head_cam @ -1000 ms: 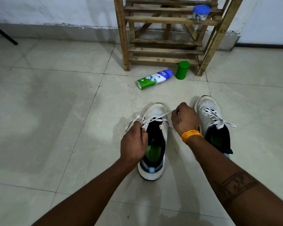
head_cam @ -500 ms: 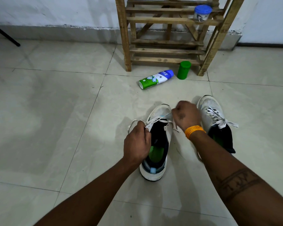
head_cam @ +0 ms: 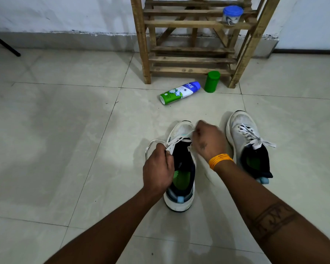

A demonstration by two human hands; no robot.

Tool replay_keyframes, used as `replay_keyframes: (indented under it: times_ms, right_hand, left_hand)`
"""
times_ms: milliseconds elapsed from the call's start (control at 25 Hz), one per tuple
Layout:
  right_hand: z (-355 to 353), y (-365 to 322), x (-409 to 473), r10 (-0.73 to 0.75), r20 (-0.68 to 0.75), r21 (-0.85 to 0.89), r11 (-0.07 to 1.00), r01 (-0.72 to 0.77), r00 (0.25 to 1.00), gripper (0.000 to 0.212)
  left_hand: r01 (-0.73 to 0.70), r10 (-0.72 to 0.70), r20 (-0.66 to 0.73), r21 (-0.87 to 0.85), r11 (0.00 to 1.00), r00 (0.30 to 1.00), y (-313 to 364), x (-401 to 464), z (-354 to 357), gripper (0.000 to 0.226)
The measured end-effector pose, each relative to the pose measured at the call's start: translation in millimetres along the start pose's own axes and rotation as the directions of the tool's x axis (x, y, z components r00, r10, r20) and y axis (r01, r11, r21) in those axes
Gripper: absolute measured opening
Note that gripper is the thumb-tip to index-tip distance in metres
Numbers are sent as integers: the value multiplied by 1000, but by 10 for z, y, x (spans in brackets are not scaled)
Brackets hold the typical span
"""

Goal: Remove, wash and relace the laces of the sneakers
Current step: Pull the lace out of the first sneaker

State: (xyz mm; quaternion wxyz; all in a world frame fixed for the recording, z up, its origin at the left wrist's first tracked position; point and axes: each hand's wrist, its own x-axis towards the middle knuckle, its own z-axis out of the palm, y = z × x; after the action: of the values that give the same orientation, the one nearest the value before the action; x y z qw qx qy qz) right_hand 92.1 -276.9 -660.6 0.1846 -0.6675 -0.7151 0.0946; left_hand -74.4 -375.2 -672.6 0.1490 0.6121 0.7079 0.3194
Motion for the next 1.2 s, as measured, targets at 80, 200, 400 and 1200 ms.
replay_keyframes:
  times_ms: [80,200,400,1200]
  right_hand:
    - [-84,204,73,262,-52,81,963,-257,964,18]
    - [-152,187,35,162,54,48,985,-164,985,33]
    - [-7,-128,-81,-103,129,161,984,82,986,26]
    - [-63,-156,-29,-336,211,4,939,343,918,23]
  left_hand:
    - [16,-16,8,0,1000,1000,-6,1,8,15]
    - [-6,5,25,13,1000,1000,-14,-6,20,13]
    - [-17,17,12,6,1000,1000,-4,5,37,16]
    - [-41,38,45,77,996,998,32,18,8,15]
